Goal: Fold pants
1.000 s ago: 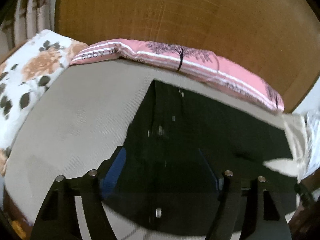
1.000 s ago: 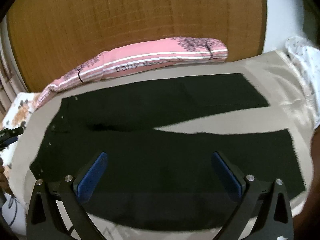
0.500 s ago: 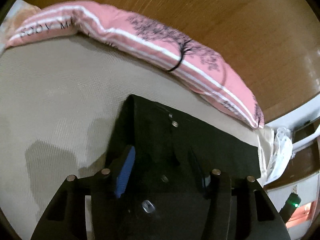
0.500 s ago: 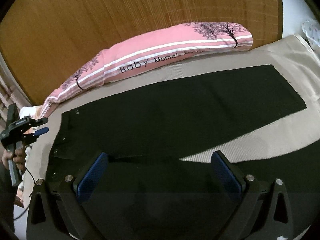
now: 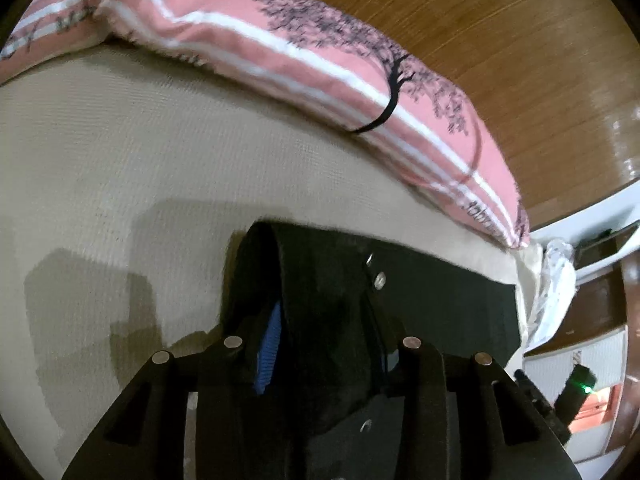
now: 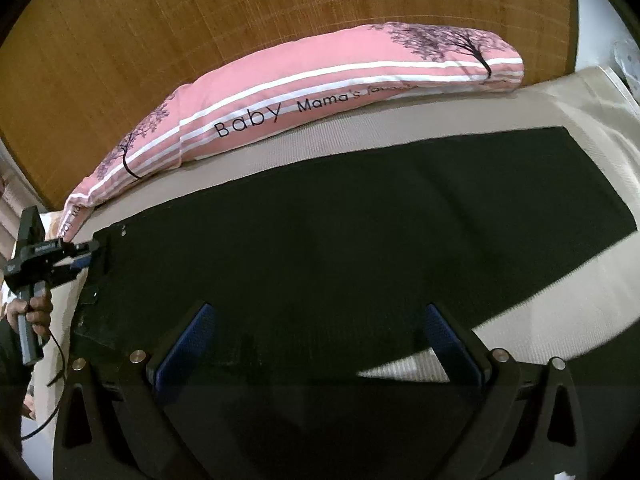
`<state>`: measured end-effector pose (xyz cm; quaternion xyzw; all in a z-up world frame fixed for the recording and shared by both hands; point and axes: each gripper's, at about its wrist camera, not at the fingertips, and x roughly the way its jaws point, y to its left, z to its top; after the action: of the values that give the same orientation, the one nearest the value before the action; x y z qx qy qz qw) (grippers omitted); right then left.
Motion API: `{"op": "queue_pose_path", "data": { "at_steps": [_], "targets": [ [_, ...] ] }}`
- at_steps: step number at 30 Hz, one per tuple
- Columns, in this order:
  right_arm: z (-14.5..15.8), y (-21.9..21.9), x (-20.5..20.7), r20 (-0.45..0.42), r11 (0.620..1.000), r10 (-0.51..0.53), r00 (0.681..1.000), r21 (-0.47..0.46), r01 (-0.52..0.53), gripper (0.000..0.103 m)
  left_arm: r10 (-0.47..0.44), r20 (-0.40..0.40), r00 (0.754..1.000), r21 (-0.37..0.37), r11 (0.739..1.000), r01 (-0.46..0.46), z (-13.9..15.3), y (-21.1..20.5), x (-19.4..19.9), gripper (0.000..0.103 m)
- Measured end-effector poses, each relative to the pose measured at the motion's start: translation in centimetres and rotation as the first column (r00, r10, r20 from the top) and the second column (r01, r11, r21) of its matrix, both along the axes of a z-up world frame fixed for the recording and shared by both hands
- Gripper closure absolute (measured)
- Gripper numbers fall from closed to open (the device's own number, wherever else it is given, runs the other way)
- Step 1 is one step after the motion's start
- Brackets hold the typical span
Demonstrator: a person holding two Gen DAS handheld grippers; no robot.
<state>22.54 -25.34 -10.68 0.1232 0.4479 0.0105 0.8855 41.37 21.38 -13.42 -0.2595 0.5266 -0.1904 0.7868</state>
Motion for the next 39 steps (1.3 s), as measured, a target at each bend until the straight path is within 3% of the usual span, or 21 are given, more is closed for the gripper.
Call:
{"op": "queue_pose_path", "data": {
  "at_steps": [3, 6, 8, 9, 10, 14, 18, 21, 25, 32, 34, 39],
  "targets": [
    [-0.3, 0.3, 1.1, 0.007, 0.999, 0.041, 0.999, -0.007, -0.041, 0.000, -0.002, 0.005, 1.000, -0.034, 0.999, 0.002, -0.1, -0.4, 1.6, 0.064],
    [-0.2, 0.3, 2.9, 0.032, 0.992, 0.125, 0.992, -0.010, -0.125, 0.000, 0.040, -0.007, 0.999, -0.126, 0.991, -0.040, -0.7, -0.6, 2.8, 0.064],
    [0.1, 0.4, 4.2, 0.036, 0.984, 0.175, 0.984, -0.025, -0.174, 0.000, 0.090, -0.020, 0.996, -0.121, 0.988, -0.092, -1.3, -0.9, 2.9, 0.067],
    [0.3, 0.3, 4.9, 0.037, 0.979, 0.201, 0.979, -0.035, -0.200, 0.000, 0.119, 0.003, 0.993, -0.087, 0.989, -0.119, -1.3, -1.0, 2.5, 0.084],
    [0.5, 0.1, 6.1, 0.037, 0.971, 0.238, 0.971, -0.043, -0.236, 0.000, 0.128, 0.023, 0.991, -0.060, 0.990, -0.127, -1.1, -0.9, 2.0, 0.092],
    [1.0, -0.6, 9.6, 0.015, 0.943, 0.324, 0.946, -0.091, -0.321, 0.000, 0.172, 0.135, 0.976, -0.110, 0.981, -0.158, 1.2, -0.5, -0.3, 0.094],
    [1.1, -1.0, 13.8, -0.034, 0.890, 0.438, 0.898, -0.128, -0.439, 0.000, 0.164, 0.247, 0.955, -0.104, 0.984, -0.142, 4.9, -1.7, -2.9, 0.095],
    [1.0, -1.2, 16.6, -0.075, 0.828, 0.549, 0.833, -0.085, -0.553, 0.000, 0.153, 0.302, 0.941, -0.129, 0.984, -0.119, 6.8, -2.1, -4.7, 0.095],
    [0.3, -0.6, 19.7, -0.155, 0.707, 0.696, 0.701, -0.023, -0.707, 0.000, 0.166, 0.341, 0.925, -0.176, 0.978, -0.110, 8.4, -1.9, -6.6, 0.095],
    [-1.8, 0.4, 23.1, -0.231, 0.549, 0.825, 0.516, 0.108, -0.829, 0.005, 0.193, 0.359, 0.913, -0.203, 0.971, -0.126, 9.5, -1.1, -8.2, 0.095],
    [-2.4, 0.7, 23.5, -0.237, 0.508, 0.849, 0.473, 0.119, -0.853, 0.009, 0.195, 0.356, 0.914, -0.197, 0.972, -0.130, 9.4, -1.2, -8.2, 0.095],
    [-3.9, 0.3, 23.7, -0.248, 0.450, 0.880, 0.405, 0.165, -0.878, 0.027, 0.190, 0.357, 0.915, -0.166, 0.976, -0.138, 9.7, -1.1, -8.6, 0.095]
  ]
}}
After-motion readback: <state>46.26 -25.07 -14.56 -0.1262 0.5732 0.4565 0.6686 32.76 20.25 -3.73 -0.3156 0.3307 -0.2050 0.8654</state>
